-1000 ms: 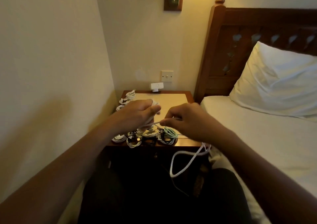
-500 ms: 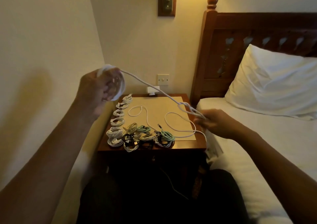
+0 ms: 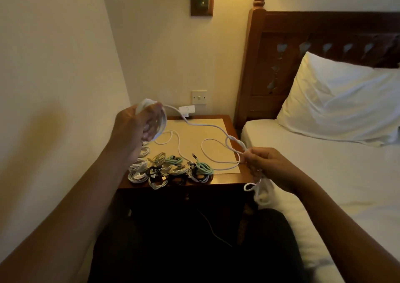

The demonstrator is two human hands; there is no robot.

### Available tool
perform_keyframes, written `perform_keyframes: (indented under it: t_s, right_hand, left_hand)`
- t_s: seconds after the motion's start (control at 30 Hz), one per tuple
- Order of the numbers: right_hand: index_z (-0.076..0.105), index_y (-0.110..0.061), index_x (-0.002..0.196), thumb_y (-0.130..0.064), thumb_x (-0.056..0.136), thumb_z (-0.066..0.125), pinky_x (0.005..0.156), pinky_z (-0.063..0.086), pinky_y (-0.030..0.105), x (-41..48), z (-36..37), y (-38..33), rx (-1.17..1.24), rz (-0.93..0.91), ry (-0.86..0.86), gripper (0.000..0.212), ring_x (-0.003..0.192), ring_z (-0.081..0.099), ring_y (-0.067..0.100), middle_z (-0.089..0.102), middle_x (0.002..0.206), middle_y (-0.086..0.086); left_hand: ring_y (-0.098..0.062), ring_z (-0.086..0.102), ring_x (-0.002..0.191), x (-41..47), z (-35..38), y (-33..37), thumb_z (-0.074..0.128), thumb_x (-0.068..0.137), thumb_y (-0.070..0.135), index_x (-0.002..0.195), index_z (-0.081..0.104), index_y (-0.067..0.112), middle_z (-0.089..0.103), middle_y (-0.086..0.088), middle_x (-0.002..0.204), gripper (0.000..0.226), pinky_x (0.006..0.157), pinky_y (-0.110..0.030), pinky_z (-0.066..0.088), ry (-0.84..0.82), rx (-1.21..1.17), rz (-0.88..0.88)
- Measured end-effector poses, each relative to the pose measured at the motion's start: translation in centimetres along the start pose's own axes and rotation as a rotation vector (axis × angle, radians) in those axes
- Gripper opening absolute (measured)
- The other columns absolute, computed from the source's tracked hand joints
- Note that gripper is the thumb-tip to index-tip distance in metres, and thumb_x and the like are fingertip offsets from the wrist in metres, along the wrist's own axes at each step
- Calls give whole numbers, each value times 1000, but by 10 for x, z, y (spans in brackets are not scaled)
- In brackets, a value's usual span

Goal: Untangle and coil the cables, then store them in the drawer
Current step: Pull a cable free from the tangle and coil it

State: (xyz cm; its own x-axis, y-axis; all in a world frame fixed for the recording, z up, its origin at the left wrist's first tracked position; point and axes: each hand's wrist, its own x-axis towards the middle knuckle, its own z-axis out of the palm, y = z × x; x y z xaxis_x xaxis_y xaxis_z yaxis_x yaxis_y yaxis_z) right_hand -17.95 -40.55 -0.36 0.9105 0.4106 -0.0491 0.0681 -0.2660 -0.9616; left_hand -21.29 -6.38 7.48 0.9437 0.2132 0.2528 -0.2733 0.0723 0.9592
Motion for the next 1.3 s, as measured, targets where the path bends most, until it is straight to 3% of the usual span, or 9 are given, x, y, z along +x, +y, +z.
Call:
perform_keyframes:
  t_s: [0.3,0.5,0.6,0.7,0.83,1.0,1.1,1.17,1.3]
  right_hand:
    - [77,-7,89,-43,100,58,60,36,26,-10,-19,58,167,82,203,43,65,43,14,54,65,-6]
    - [72,-1,91,-27,104,56,57,35,33,-12,-62,111,-65,320,557,33,61,38,20,50,70,8]
    - [74,-11,76,-36,104,56,79,49,45,-26,-74,149,-375,418,611,42,73,59,28,66,83,11]
    - [77,-25,64,-60,99,49,88,52,41,-29,-73,164,-687,490,434,57,81,67,25,74,86,4]
    - [70,-20,123,-42,97,59,96,52,36,-4,-25,101,-1005,467,90,36,111,63,26,66,127,7]
    - [44,-34,150,-44,94,61,114,38,31,5,68,-28,-295,-122,-114,60,142,44,6,48,153,-13]
    - [56,-18,138,-21,106,52,89,55,31,0,102,-60,-25,-321,-289,32,103,70,16,73,110,3]
    - [65,-10,125,-23,110,41,61,46,27,-2,104,-58,154,-303,-297,31,63,55,19,58,70,6]
    - [77,-14,99,-71,100,23,68,45,31,-6,75,-9,119,-59,-351,79,69,52,24,58,77,14]
  left_hand:
    - [-7,44,39,22,-72,-27,81,82,22,73,63,18,51,8,48,21,46,-18,37,498,-101,-15]
    - [-3,54,45,22,-88,-43,82,84,24,74,59,18,58,4,68,26,50,-22,45,743,-120,-75]
    - [-3,54,44,27,-110,-39,80,87,22,77,57,15,58,1,73,27,47,-21,43,841,-208,-48]
    - [-8,50,45,29,-115,-31,79,87,20,76,57,15,54,4,61,26,43,-22,38,737,-217,-34]
    - [-7,38,36,12,-58,-15,77,88,20,73,56,13,45,8,45,26,38,-18,31,222,-113,-97]
    - [-7,36,37,-34,37,13,70,93,18,80,61,2,45,7,47,22,39,-21,28,-245,110,-90]
    - [-9,37,38,-40,61,27,72,93,19,81,66,4,47,3,49,20,41,-20,30,-271,151,-8]
    - [-11,35,39,-30,52,37,74,92,22,73,66,13,45,4,49,23,42,-22,28,-192,145,31]
    - [-13,34,41,-8,9,37,74,92,25,66,59,17,42,6,49,31,43,-23,25,18,52,35]
